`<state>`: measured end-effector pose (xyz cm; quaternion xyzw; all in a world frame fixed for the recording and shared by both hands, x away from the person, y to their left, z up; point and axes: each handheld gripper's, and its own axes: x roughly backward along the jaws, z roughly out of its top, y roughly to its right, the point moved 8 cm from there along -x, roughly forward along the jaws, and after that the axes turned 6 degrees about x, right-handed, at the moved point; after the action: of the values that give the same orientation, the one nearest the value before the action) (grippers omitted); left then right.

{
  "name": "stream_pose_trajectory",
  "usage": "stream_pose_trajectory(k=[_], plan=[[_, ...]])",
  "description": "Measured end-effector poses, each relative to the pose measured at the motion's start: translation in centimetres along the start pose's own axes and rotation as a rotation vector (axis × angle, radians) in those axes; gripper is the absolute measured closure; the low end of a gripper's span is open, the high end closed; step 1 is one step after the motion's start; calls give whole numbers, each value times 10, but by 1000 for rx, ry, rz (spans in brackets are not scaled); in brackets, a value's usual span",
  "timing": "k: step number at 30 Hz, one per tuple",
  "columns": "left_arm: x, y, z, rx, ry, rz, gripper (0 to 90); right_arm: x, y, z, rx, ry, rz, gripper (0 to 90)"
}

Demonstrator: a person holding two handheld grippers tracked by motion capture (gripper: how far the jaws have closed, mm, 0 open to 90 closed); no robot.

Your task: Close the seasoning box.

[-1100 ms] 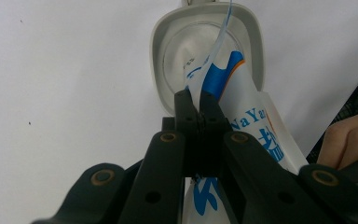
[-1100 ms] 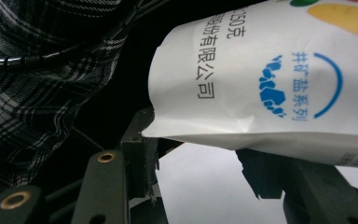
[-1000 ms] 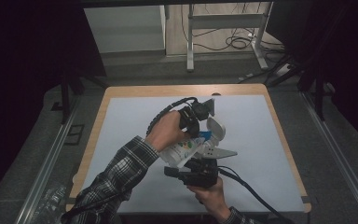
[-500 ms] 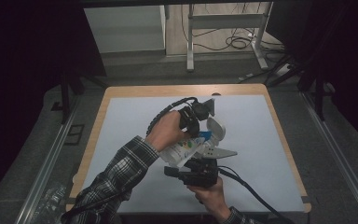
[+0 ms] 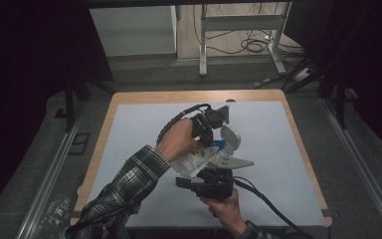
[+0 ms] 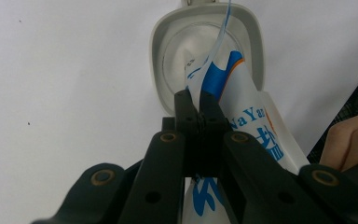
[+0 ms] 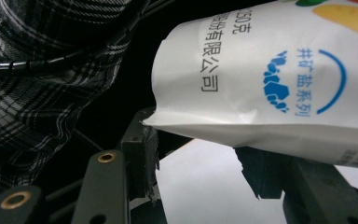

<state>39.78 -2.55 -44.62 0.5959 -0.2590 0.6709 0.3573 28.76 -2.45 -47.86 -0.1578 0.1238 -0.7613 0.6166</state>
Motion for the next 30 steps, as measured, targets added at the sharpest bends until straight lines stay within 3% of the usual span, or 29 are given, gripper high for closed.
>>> stream_pose_trajectory(k=[15, 30], plan=[[0, -1, -1, 4, 15, -3, 896, -2, 0, -4, 3, -11, -2, 503], [0, -5, -6, 12, 65, -26, 895, -8, 4, -22, 36, -89, -30, 498]])
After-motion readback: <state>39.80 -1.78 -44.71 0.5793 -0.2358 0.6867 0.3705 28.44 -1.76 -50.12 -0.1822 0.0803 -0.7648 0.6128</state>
